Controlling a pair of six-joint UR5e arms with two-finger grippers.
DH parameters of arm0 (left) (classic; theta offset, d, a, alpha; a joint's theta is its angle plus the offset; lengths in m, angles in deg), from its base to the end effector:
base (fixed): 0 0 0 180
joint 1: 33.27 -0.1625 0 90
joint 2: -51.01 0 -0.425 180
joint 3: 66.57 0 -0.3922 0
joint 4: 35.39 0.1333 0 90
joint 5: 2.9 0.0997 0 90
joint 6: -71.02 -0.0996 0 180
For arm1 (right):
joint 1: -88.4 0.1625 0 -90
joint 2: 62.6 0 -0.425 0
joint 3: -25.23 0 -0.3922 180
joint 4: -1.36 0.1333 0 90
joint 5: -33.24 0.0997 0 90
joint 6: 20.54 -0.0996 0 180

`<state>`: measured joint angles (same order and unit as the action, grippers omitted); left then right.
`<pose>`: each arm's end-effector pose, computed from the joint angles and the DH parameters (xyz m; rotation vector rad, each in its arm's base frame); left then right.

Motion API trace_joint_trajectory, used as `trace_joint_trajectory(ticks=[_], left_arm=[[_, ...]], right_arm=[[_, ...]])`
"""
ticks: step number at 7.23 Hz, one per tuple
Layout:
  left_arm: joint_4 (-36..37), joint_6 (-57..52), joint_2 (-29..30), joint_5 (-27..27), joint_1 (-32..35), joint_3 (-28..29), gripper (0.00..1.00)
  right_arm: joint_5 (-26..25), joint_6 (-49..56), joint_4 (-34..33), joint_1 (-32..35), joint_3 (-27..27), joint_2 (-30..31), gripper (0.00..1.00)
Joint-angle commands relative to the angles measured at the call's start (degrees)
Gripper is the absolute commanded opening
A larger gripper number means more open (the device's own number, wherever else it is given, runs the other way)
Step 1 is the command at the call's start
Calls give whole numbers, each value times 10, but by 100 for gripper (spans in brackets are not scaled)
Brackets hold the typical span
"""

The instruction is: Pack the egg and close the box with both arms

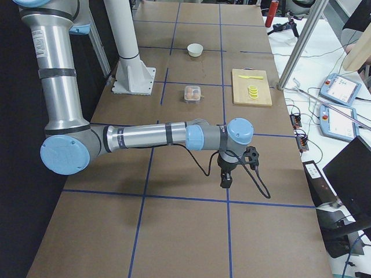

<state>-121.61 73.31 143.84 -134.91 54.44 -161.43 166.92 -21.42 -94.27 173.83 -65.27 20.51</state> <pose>-0.0460 -0.5164 0.6015 0.0358 0.7349 0.0250 0.0211 -0.5452 0.6029 -0.0071 -0.7630 -0.0730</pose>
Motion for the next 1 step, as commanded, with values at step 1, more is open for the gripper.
trace_joint_trajectory(ticks=[1], left_arm=[[0,0,1,0,0,0,100]], right_arm=[[0,0,1,0,0,0,100]])
